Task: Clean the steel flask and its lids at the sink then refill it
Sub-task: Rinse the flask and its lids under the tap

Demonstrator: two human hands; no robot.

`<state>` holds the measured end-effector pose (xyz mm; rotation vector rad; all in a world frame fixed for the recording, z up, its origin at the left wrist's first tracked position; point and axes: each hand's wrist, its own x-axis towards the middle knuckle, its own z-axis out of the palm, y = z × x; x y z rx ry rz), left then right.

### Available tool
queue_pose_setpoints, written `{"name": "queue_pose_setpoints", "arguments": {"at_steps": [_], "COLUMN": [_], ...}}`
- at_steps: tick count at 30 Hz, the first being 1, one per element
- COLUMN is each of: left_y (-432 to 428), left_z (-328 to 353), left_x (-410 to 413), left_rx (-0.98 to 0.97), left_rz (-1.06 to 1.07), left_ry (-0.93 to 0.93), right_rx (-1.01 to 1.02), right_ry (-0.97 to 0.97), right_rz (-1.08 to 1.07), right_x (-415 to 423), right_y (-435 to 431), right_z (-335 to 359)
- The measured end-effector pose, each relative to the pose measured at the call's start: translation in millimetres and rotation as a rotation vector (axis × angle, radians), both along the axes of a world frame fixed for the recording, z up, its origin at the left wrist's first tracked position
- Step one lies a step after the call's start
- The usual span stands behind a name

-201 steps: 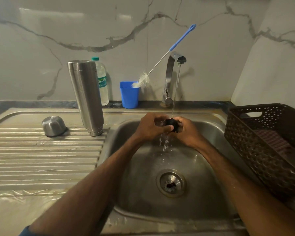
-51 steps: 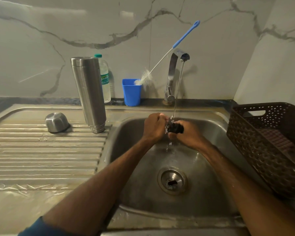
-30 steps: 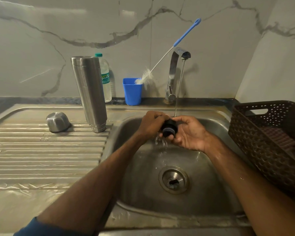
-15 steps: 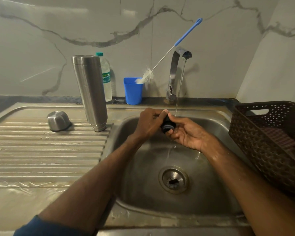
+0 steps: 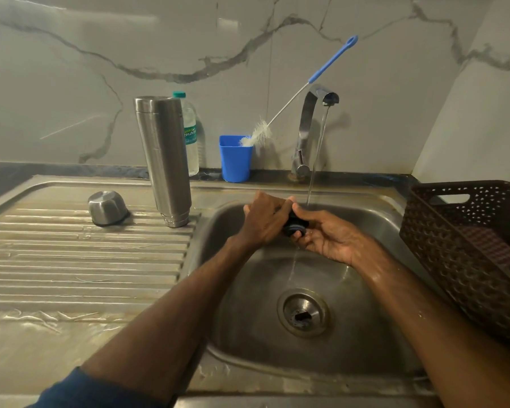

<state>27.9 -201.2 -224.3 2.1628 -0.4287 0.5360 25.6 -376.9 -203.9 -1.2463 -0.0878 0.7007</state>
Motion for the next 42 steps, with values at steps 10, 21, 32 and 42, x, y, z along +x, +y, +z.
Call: {"name": "queue_pose_setpoints", "arguments": {"at_steps": [10, 21, 32, 42], "left_y": [5, -18, -37, -29], "left_z": [-7, 43, 53, 53], "left_x": [-1, 24, 55, 56], "left_rx": [0.106, 0.107, 0.032, 0.296], "left_rz": [-0.015, 0.069, 0.097, 0.139], "left_ry": [0.084, 0.196, 0.284, 0.230], "right_rx": [-0.344, -0.464, -0.436, -0.458], "right_ry": [-0.324, -0.516, -0.573, -0.557], "right_rz": [-0.162, -0.314, -0.255, -0.293], "right_x": [1, 9, 18, 25], "right_y": [-11, -10, -7, -8], "right_z": [-4, -10, -25, -32]}}
